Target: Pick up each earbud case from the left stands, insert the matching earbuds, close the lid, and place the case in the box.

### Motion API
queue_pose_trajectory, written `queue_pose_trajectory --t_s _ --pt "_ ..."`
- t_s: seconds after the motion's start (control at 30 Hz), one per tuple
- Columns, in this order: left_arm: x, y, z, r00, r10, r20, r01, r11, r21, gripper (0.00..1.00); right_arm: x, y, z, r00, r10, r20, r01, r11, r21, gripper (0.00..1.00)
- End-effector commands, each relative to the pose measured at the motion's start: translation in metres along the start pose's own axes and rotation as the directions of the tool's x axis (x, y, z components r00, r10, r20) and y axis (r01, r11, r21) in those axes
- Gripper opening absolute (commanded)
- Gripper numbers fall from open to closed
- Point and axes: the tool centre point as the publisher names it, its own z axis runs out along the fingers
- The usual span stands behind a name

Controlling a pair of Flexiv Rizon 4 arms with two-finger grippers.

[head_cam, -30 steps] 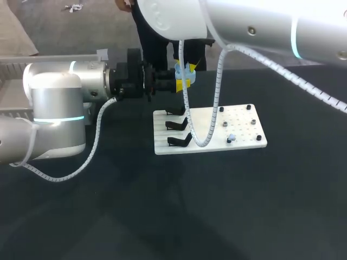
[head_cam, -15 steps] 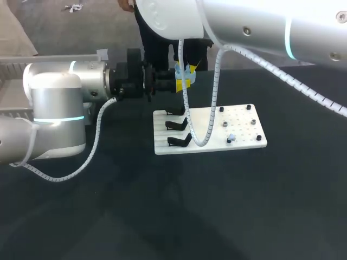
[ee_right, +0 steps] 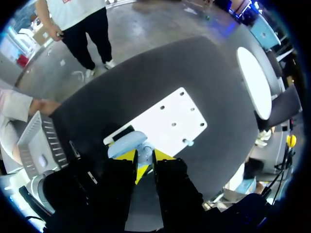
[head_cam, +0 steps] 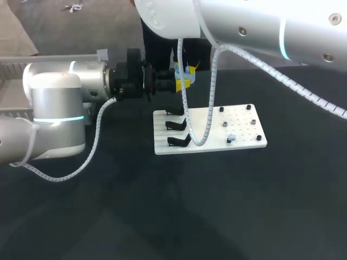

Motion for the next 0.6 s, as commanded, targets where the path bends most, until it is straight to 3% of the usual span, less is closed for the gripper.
queue_pose_trajectory --t_s 0.03,0.33,0.37,0.4,0.43,0.6 --pt "0.0011 -0.0012 0.0008 1.000 0.005 0.005 -0.005 1.000 -0.003 0.00 -0.0022 0.0038 0.0002 1.000 -0.001 -0.008 0.001 1.000 0.008 0.00" --pt "0.0011 -0.0012 0.0008 1.000 0.005 0.005 -0.005 1.000 -0.003 0.00 -0.0014 0.0031 0.0009 1.000 -0.001 -0.016 0.001 1.000 0.003 0.00" --pt "0.0011 -0.0012 0.0008 1.000 0.005 0.005 -0.005 1.000 -0.003 0.00 -0.0013 0.0029 0.0010 1.000 -0.002 -0.017 0.002 1.000 0.003 0.02" --pt "0.0011 -0.0012 0.0008 1.000 0.005 0.005 -0.005 1.000 -0.003 0.00 -0.0011 0.0028 0.0010 1.000 -0.003 -0.018 0.003 1.000 0.003 0.19" --pt "0.0011 -0.0012 0.0008 1.000 0.005 0.005 -0.005 1.000 -0.003 0.00 -0.0006 0.0025 0.0008 1.000 -0.004 -0.019 0.004 1.000 0.002 0.27" --pt "0.0011 -0.0012 0.0008 1.000 0.005 0.005 -0.005 1.000 -0.003 0.00 0.0006 0.0004 -0.0020 1.000 -0.004 -0.018 0.004 1.000 -0.006 0.36"
